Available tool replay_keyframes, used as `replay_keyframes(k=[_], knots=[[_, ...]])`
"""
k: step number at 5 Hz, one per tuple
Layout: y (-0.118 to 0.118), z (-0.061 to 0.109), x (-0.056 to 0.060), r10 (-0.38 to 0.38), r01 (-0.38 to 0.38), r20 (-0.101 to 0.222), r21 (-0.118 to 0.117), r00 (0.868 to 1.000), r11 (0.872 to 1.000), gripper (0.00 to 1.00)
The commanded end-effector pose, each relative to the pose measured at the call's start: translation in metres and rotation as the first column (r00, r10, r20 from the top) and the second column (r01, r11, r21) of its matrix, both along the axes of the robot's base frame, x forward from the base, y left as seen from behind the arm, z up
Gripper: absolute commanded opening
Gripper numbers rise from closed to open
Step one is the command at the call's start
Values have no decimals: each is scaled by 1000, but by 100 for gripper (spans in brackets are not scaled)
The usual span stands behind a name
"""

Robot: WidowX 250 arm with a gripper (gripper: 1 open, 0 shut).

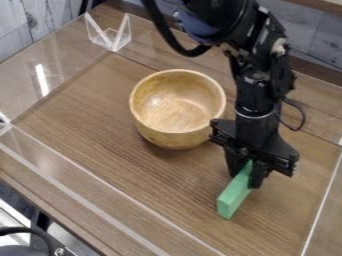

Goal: Move green stick from inside the wooden bowl to the table next to it

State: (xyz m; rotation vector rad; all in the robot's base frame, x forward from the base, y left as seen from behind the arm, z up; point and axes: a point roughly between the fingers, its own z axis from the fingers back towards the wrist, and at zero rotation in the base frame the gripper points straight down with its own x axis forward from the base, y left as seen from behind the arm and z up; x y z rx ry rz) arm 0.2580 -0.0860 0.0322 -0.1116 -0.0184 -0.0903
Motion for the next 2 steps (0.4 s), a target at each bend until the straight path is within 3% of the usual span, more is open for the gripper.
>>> replay_keyframes(k=[1,2], knots=[[1,10,7,2,-1,48,-20,999,1000,0],[0,9,8,-4,6,49,-27,999,1000,0]])
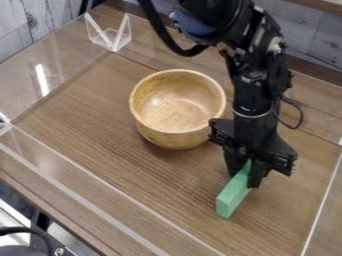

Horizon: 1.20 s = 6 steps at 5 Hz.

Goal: Move green stick from inside the wooden bowl to the table next to it

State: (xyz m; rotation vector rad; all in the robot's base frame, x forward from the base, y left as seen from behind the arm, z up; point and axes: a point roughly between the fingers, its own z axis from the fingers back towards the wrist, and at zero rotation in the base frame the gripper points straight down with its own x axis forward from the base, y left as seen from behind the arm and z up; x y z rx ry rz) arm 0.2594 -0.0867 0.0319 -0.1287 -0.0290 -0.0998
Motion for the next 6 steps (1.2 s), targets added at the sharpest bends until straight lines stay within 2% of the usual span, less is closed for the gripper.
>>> replay_keyframes(k=[1,3,4,5,6], knots=[[0,8,6,4,-3,39,-16,999,1000,0],[-2,5,6,-2,2,35,-27,999,1000,0],[2,8,6,14,-13,26,-30,1000,999,100],[5,15,7,31,-30,20,-35,999,999,100],[9,28,9,48,-47,24,-32,999,998,100]])
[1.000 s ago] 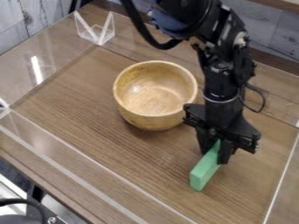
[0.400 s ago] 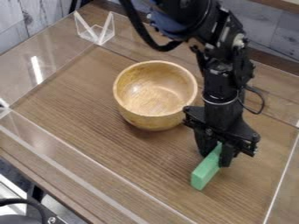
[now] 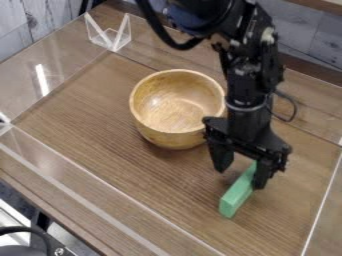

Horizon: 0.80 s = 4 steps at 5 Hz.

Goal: Move green stick from inside the wooden bowl to the table next to it

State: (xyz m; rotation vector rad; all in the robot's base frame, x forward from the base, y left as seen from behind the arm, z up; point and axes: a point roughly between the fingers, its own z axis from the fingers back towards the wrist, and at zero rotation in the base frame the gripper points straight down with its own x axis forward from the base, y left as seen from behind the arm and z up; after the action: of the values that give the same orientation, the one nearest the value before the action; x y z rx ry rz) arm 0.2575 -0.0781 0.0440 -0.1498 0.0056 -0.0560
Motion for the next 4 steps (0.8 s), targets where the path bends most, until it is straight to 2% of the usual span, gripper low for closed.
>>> replay_keyframes(k=[1,2,3,4], knots=[[9,43,17,46,-46,97,-4,994,999,100],[23,71,24,83,-83,133,-1,988,997,100],[41,95,29,121,-123,153,-1,981,992,100],[65,112,40,161,-165,181,4,970,986,100]])
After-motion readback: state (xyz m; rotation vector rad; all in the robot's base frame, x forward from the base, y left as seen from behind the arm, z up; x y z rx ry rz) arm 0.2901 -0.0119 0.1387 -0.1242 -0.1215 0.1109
